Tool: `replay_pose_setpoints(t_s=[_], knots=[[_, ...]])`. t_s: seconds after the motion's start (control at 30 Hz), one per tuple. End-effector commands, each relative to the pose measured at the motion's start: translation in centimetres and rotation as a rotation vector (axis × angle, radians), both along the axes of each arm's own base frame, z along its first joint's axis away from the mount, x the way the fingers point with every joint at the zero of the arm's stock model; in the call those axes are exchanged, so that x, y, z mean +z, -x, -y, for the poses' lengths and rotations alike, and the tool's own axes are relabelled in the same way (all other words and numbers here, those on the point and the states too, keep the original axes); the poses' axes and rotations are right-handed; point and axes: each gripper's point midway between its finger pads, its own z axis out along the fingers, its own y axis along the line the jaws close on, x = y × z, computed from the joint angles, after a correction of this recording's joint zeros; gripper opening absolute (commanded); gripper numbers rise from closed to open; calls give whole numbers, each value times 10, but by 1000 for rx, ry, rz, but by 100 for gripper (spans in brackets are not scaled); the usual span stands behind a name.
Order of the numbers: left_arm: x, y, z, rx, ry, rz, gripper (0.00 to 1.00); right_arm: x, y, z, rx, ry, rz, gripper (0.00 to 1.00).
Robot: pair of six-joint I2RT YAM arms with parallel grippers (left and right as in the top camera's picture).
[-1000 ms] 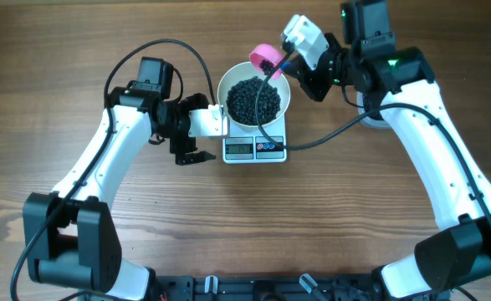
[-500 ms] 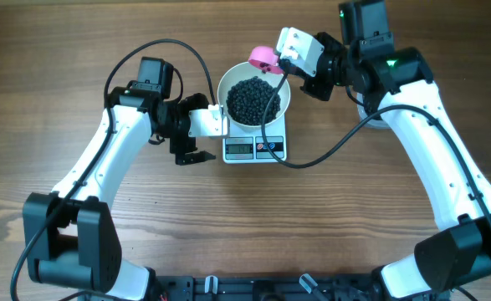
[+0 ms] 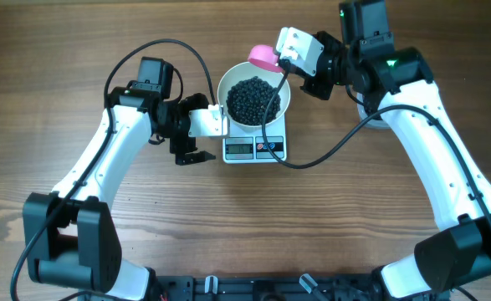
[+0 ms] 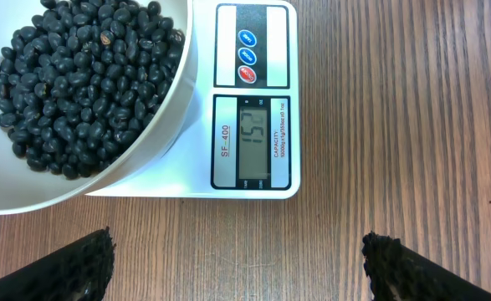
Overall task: Scoop item into bowl and weigh 150g on scale
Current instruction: 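Tip the scoop slightly to add a few beans to the bowl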
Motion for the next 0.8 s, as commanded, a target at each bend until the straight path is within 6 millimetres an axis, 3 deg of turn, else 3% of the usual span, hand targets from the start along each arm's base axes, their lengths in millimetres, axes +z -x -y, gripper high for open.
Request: replay_pose_setpoints(t_s=[0.0,0.5,0.77], knots=[[-4,3,3,1,20,-27,100,9,-1,-4,17,2,33,4],[-4,3,3,1,20,-27,100,8,-6,0,-27,-25,7,4],[-4,3,3,1,20,-27,100,-25,-5,-12,20,-53,-103,4]])
